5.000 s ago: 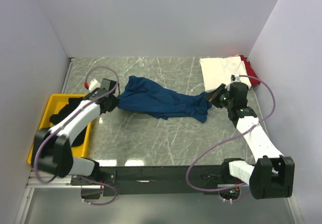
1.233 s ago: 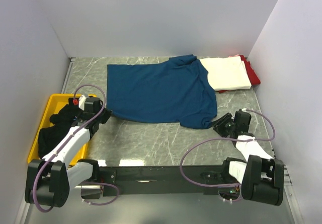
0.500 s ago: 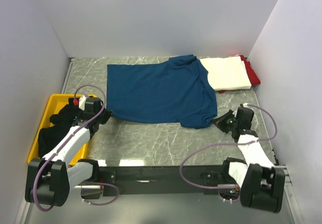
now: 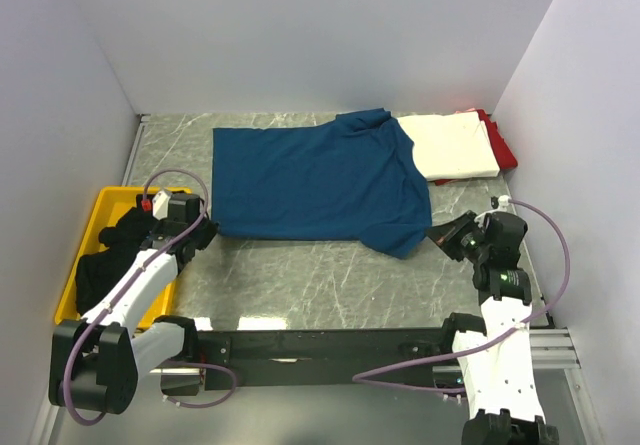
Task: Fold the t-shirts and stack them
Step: Flatten the tshirt out
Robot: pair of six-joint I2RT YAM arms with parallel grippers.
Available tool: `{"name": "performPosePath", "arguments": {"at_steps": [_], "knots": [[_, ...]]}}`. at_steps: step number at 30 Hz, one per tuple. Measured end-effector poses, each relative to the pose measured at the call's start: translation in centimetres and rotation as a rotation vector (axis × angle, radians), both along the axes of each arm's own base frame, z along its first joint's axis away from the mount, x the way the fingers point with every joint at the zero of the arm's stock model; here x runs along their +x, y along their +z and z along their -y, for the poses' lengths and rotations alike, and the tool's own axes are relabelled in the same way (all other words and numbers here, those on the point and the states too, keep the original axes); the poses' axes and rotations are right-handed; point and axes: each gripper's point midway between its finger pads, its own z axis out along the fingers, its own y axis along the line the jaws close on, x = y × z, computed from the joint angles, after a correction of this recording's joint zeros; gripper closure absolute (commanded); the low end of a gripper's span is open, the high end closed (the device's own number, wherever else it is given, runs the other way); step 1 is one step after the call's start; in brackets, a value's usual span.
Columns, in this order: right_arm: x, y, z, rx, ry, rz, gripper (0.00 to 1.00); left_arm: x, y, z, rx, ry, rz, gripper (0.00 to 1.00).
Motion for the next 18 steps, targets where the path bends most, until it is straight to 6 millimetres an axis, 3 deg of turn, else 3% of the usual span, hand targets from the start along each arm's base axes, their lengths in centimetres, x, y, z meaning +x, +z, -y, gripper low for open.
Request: {"name": "performPosePath", "arguments": {"at_steps": [4,5,8,15,18], "knots": [[-0.4,0.1,-0.2,0.007,0.003,-0.021,0.91,-0.1,-0.2,0.0,0.002,-0.001,-0.011,1.0],[-0.5,-0.1,-0.1,0.009,0.002,-0.033,0.78,-0.2,-0.4,0.0,0.002,-0.001,-0.017,0.99],[-0.5,-0.7,0.2,-0.003,-0.009,-0.063,0.6,-0.4,-0.8,0.0,0.005,-0.002,-0.039,1.0],[-0.1,-2.7,1.1,-0.065,-0.018,-0.136,0.58,0.0,-0.5,0.0,0.005,-0.003,-0.035,1.0],[-0.3,-2.4,0.2,-0.109,0.018,-0.112,0.59,0.2,-0.1,0.1,0.004,-0.003,-0.027,1.0]]}}
